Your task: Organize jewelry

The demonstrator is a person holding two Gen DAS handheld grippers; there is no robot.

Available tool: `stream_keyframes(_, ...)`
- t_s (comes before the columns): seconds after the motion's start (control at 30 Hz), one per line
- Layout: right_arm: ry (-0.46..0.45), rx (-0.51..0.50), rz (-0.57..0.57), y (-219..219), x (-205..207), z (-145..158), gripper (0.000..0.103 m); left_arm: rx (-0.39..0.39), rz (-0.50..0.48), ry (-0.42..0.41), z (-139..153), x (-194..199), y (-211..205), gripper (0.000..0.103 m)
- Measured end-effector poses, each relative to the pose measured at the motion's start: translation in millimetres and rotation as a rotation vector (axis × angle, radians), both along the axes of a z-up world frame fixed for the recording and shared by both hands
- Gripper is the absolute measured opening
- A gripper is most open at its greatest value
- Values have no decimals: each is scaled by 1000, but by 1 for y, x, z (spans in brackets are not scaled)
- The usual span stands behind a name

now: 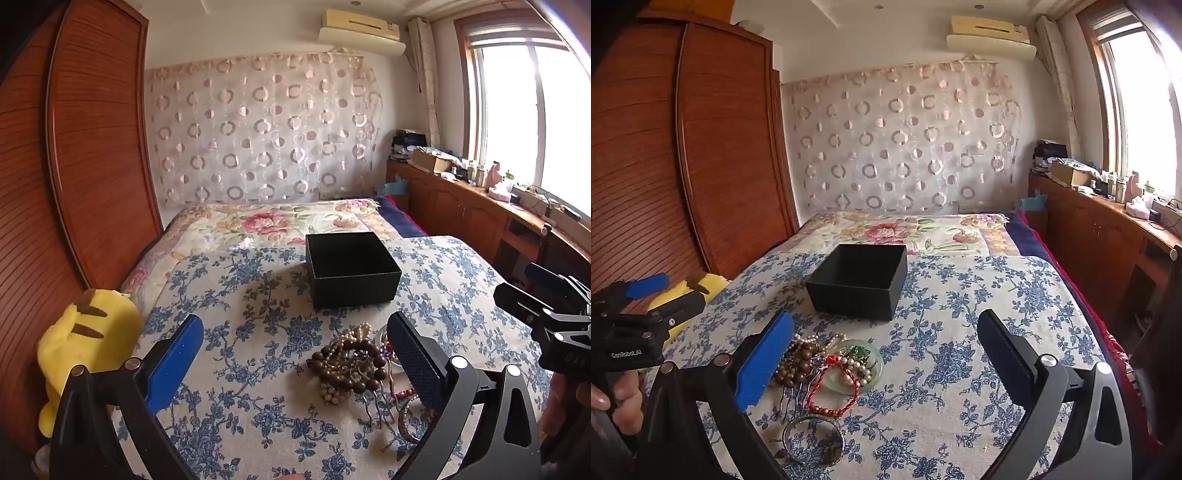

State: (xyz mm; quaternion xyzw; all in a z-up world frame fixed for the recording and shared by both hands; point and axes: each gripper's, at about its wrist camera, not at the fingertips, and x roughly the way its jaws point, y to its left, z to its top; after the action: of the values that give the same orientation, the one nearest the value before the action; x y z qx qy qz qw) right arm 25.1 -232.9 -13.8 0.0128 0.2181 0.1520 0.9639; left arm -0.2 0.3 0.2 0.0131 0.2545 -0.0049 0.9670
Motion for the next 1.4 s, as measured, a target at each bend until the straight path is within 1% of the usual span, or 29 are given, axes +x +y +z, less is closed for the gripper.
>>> stream_keyframes(0.13,-4,-17,0,1,0,0,100,2,-1,4,0,0,0,96)
stream_keyframes(0.67,0,-20,7,-2,-1,0,100,-2,-6,-2,2,-3,-3,96)
stream_keyframes(0.7,-3,-20,-1,6,0,-2,100,-2,-7,-2,2,-3,-3,96)
stream_keyframes(1.0,-6,-21,3,2,-2,1,101,-2,-6,-8,3,-3,-6,96)
stream_keyframes(1.33,-5,-23,8,1,-2,-4,101,-9,-10,-15,10,-4,-8,96)
stream_keyframes(1.4,-4,-23,4,0,-3,-1,100,-8,-10,-15,8,-5,-6,96)
